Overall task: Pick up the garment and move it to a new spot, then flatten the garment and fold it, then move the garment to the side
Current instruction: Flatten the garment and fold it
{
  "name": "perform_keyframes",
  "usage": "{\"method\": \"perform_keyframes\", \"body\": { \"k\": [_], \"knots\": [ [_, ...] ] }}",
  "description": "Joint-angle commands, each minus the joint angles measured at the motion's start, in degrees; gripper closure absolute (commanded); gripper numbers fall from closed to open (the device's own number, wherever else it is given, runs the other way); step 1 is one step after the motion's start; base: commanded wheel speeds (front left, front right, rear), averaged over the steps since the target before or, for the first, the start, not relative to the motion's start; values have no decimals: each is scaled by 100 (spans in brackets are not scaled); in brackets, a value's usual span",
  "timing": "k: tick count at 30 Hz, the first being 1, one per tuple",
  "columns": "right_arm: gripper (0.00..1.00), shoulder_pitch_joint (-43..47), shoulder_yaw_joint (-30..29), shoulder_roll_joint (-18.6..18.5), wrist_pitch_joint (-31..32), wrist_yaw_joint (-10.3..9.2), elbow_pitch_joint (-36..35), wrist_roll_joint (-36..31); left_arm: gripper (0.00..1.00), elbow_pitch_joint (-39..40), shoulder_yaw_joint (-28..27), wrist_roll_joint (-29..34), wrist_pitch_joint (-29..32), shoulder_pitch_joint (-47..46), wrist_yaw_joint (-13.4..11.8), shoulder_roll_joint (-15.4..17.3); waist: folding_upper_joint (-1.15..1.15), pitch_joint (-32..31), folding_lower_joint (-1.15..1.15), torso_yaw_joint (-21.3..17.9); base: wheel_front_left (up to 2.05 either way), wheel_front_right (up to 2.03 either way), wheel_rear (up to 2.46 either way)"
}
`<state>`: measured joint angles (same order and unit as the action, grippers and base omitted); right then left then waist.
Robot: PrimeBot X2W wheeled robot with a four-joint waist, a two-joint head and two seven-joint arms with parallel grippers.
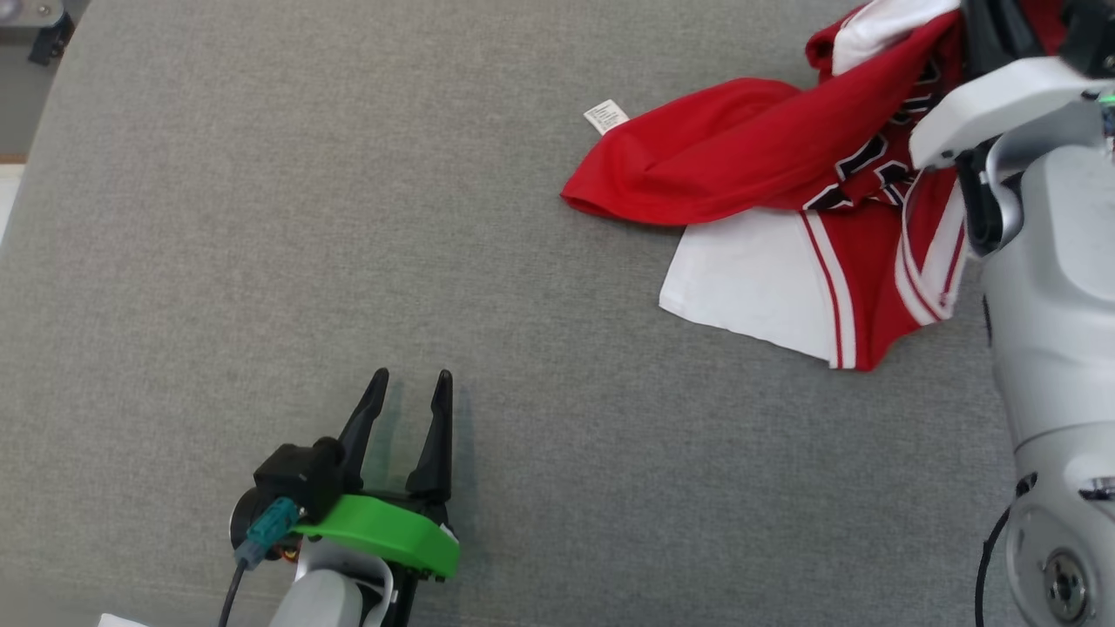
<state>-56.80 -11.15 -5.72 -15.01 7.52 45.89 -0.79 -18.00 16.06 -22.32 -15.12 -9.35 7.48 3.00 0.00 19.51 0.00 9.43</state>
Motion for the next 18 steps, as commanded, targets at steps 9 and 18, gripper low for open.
{"method": "perform_keyframes", "body": {
  "k": [9, 18],
  "knots": [
    [0, -221, -1120, -25, -14, -7, 735, -1314, 0, -9, -54, -119, -2, -160, 1, -2, 0, 242, 0, 252, 0, 0, 0],
    [0, 617, -424, 238, -21, -7, -226, -599, 0, -18, -198, -8, -1, -66, 1, 1, 0, -22, 0, -99, 0, 0, 0]
  ]
}}
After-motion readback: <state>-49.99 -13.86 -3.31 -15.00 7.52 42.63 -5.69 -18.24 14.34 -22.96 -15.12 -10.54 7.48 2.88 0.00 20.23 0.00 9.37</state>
